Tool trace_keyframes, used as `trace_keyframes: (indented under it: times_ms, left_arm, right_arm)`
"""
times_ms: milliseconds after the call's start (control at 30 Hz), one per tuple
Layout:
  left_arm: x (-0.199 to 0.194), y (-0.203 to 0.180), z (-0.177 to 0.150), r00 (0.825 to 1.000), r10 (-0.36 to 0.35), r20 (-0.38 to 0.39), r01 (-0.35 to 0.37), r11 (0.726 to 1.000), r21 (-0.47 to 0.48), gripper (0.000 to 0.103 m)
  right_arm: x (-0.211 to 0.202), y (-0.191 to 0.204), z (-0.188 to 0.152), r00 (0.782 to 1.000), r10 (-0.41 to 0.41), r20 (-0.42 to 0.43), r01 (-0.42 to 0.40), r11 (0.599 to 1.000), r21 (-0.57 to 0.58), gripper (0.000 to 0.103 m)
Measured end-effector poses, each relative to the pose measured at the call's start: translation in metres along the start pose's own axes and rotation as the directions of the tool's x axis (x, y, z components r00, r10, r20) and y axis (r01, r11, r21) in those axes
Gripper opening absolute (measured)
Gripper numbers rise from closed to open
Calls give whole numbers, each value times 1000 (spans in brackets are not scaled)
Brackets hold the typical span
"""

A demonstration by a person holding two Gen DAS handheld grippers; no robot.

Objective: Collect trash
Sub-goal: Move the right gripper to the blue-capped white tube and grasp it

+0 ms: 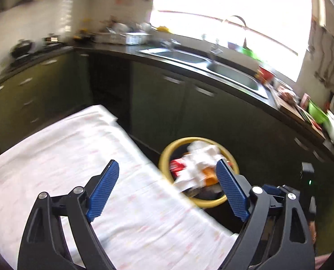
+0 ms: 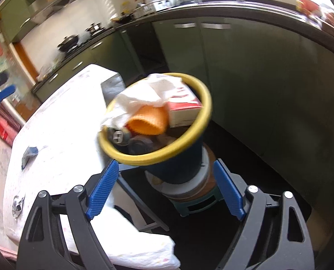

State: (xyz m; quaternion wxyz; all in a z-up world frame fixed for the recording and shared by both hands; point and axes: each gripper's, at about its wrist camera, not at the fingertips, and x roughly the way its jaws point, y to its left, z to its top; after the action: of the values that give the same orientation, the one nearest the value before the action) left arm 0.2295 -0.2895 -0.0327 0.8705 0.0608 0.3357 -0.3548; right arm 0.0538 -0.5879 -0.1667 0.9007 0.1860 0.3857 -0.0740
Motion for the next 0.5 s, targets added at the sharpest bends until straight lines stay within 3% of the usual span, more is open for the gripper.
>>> trace_keyframes:
  times_ms: [133,267,400,500]
  left_arm:
    - [-56,48,-44,984,173,39,-170,984,-55,91]
    - [-109,96,-87,957,282,65,-272,952,-138,94]
    - [-148,122,-129,941,332,72,-316,934,-169,96]
    - [-169,133,-156,932,354,74,-337,925,-177,97]
  right_arm:
    - [9,44,5,998,56,-16,-57,994,-93,81]
    - [23,101,6,987,153,-48,-160,968,-194,81]
    - [40,176,3,948,281,-152,-318,880,-352,81]
    - [50,232,3,923,322,-210,-384,769,-511,81]
